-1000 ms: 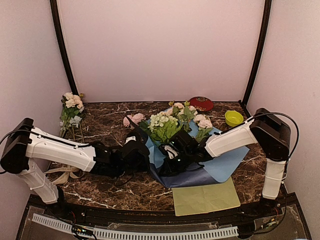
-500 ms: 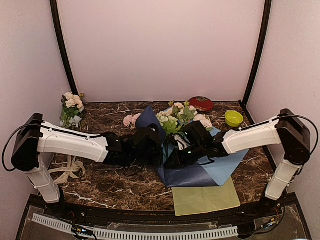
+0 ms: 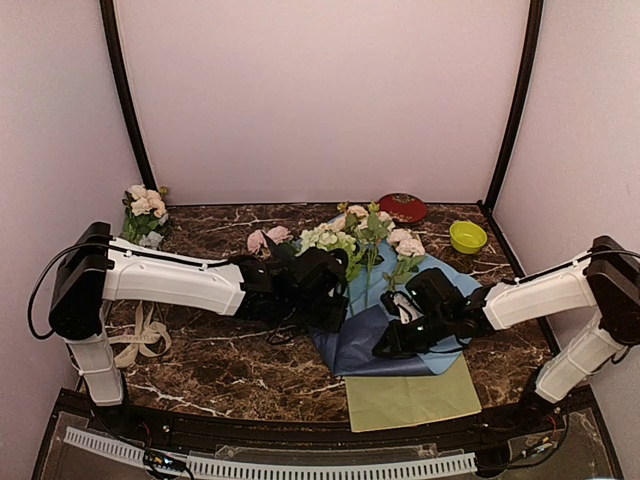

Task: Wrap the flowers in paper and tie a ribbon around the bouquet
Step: Pass from the left arm to the right

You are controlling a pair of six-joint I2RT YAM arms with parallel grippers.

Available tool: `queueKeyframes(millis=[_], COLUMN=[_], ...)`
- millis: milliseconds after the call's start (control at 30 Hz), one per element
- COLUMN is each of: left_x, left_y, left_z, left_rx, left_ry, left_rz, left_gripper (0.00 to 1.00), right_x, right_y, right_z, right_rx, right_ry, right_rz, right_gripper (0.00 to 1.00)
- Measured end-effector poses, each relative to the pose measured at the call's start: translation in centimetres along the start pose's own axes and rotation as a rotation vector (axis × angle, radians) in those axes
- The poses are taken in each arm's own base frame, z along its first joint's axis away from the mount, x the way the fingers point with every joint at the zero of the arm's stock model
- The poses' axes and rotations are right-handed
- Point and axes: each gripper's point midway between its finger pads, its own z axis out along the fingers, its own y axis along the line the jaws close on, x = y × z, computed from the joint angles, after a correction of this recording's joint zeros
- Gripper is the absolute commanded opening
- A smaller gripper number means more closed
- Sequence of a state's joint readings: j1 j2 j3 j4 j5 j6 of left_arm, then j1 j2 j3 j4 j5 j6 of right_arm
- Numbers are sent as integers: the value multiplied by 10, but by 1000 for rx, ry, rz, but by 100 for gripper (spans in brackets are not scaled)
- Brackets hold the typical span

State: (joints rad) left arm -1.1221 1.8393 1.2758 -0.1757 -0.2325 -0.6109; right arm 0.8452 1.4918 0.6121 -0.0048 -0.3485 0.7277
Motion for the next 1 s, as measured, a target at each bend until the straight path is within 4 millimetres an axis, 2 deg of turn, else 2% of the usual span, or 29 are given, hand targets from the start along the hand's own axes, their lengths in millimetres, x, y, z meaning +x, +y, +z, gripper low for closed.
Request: queueKeyframes(millis=[100,267,467,533,633,733,800,1000], left_x=[1,-2,1,1,2,2,2,3], left_y=[-4,-14,-14,-13,-13,-14,-14,-16], left_z=[4,10,11,11,11,11,11,10], left_rx=[6,21,17,15,14,16,17,25], left_ry=[16,36,57,62,64,64,64,68], left_rz=[36,93,146,161,181,195,203,216], left_gripper=[0,0,0,0,0,0,0,0], right_x=[1,0,-16,-35,-75,-108,-116,-109], right_y=[-11,-15,-13,-4,17,36,45,53], right_z=[6,16,4,-8,-33,-52,-55,-41], right_rx=[7,-20,-32,-34,-56,-80,-104,-182], right_ry=[8,23,-8,-48,-152,-239,-256,-206], right_rz=[35,54,45,17,-39,-98,-126,-112], right_gripper=[5,5,7,7,10,20,25,42])
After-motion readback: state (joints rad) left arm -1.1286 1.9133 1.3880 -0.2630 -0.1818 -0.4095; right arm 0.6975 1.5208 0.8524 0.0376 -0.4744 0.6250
